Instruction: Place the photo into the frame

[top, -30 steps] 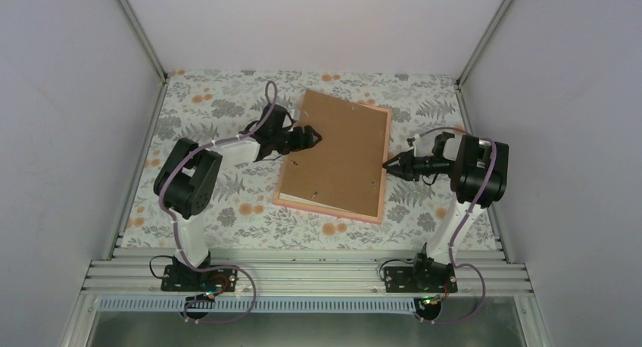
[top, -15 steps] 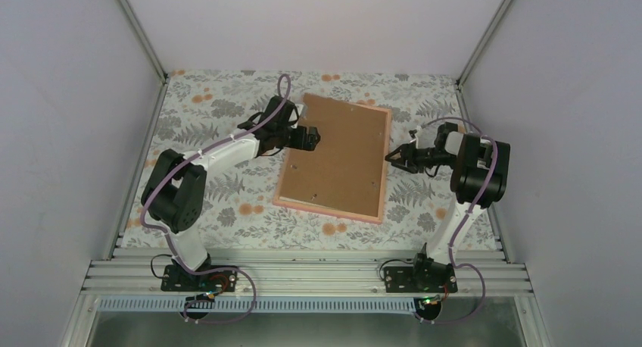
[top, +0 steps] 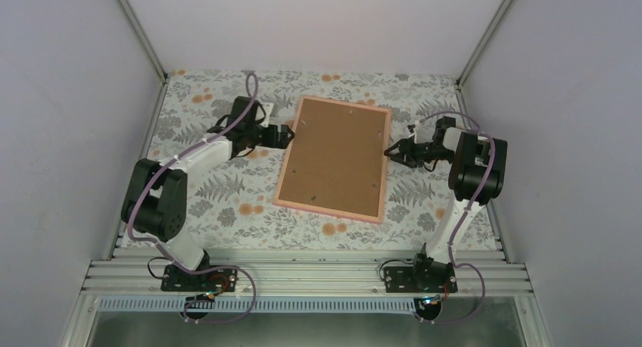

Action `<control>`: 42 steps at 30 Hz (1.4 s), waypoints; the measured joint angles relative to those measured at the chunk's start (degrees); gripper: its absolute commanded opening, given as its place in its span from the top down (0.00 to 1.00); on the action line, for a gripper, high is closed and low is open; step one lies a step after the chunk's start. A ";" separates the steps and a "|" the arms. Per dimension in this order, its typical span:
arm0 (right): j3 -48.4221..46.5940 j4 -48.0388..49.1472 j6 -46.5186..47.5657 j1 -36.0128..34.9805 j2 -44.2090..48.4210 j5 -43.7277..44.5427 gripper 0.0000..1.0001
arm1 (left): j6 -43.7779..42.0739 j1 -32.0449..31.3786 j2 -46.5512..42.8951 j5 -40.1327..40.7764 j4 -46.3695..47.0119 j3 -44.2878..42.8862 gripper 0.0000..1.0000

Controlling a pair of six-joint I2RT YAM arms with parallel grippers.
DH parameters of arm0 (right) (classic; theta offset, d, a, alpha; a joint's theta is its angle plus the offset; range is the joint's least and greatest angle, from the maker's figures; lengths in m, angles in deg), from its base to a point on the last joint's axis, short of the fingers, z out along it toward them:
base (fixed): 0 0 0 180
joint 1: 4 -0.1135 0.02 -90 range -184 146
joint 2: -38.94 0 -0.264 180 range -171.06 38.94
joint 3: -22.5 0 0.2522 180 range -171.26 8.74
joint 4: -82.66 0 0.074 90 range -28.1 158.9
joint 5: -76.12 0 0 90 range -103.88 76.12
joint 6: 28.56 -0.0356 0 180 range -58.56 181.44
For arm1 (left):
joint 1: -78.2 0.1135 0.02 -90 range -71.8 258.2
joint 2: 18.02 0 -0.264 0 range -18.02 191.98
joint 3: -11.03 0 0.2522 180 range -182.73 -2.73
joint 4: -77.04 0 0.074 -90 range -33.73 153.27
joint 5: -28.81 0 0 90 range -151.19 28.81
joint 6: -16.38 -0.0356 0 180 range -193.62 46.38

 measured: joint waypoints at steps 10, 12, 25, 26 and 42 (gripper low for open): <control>-5.97 2.43 -0.55 -4.59 -4.09 -0.35 0.45 | -12.26 9.49 -5.86 -6.78 0.07 4.42 0.00; -6.84 3.08 -0.50 -5.92 -4.66 -0.35 0.45 | -14.75 10.34 -7.48 -7.91 -0.24 6.36 0.00; -8.09 7.28 -0.04 -14.51 -6.16 -1.66 0.38 | -23.52 17.22 -5.70 -9.05 -7.15 6.58 0.19; -7.96 7.21 0.22 -14.80 -5.79 -1.22 0.36 | -24.15 17.22 -5.18 -8.76 -7.48 6.54 0.20; -10.45 6.47 2.43 -28.09 5.35 5.97 0.42 | -35.39 16.31 -3.54 -6.73 -11.82 5.66 0.23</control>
